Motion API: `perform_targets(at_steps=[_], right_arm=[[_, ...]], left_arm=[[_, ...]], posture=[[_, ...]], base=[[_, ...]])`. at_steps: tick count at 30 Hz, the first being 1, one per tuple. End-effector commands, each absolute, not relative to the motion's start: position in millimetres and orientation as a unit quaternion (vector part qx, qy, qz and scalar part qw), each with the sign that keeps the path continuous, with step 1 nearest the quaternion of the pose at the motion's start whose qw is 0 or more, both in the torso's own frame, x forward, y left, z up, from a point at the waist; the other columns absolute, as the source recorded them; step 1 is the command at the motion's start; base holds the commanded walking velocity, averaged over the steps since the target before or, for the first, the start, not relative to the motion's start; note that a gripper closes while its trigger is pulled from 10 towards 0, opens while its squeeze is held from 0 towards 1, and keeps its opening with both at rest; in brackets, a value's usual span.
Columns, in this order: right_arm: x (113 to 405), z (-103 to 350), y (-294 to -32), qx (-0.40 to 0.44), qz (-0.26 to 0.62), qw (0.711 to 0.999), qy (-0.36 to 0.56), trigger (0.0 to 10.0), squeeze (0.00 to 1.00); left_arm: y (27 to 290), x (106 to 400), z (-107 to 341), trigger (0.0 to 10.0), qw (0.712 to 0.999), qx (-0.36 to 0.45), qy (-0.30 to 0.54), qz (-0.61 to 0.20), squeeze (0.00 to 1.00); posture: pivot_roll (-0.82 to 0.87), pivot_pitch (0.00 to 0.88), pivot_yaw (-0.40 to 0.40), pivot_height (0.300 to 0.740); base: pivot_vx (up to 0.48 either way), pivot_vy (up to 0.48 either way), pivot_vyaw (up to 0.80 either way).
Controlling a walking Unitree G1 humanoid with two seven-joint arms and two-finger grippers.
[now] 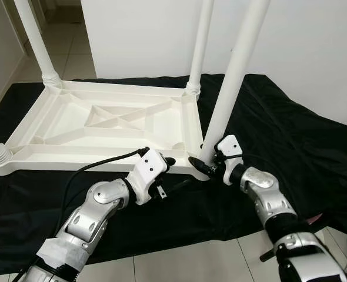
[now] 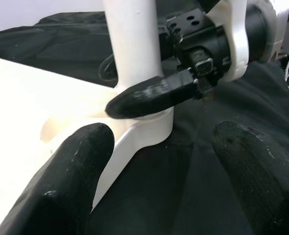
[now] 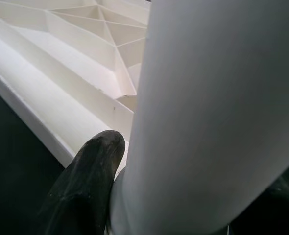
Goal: Building children table
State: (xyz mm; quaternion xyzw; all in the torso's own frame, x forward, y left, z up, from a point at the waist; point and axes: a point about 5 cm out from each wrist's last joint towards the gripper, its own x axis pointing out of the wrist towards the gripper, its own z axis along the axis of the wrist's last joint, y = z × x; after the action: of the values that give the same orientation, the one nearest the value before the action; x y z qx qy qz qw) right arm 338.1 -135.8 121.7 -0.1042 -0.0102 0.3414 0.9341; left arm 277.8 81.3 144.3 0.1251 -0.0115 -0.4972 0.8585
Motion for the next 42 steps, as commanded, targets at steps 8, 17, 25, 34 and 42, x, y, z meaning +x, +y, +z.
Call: perform_targets(at_steps=[8, 17, 25, 34, 42], right_arm=[[328.8, 115.7, -123.6, -0.024, 0.164, 0.986, -0.011, 10.0, 0.0], [312.6, 117.2, -106.3, 0.029, 0.03, 0.999, -0.029, 10.0, 0.0], [307.3, 122.3, -114.7, 0.028, -0.004, 0.999, -0.03, 10.0, 0.0], [296.5, 129.2, -110.3, 0.036, 0.009, 0.998, -0.051, 10.0, 1.0], [293.4, 135.9, -110.3, 0.039, 0.079, 0.994, -0.06, 10.0, 0.57]], left_arm=[[79.6, 274.5, 141.7, 10.0, 0.846, 0.121, -0.002, -0.519, 0.0], [80.5, 276.7, 143.1, 10.0, 0.847, 0.122, -0.004, -0.518, 0.0], [81.4, 281.1, 145.5, 10.0, 0.845, 0.124, -0.005, -0.519, 0.0], [78.6, 278.0, 142.1, 10.0, 0.838, 0.124, 0.001, -0.531, 0.0], [77.0, 280.6, 144.3, 10.0, 0.84, 0.121, -0.005, -0.529, 0.0]], posture=[[0.05, 0.029, -0.048, 0.74], [0.04, 0.013, -0.037, 0.74], [0.02, 0.032, -0.02, 0.74], [0.0, 0.037, -0.014, 0.74], [-0.01, 0.038, -0.025, 0.74]], base=[[0.0, 0.0, 0.0], [0.0, 0.0, 0.0], [0.0, 0.0, 0.0], [0.0, 0.0, 0.0], [0.0, 0.0, 0.0]])
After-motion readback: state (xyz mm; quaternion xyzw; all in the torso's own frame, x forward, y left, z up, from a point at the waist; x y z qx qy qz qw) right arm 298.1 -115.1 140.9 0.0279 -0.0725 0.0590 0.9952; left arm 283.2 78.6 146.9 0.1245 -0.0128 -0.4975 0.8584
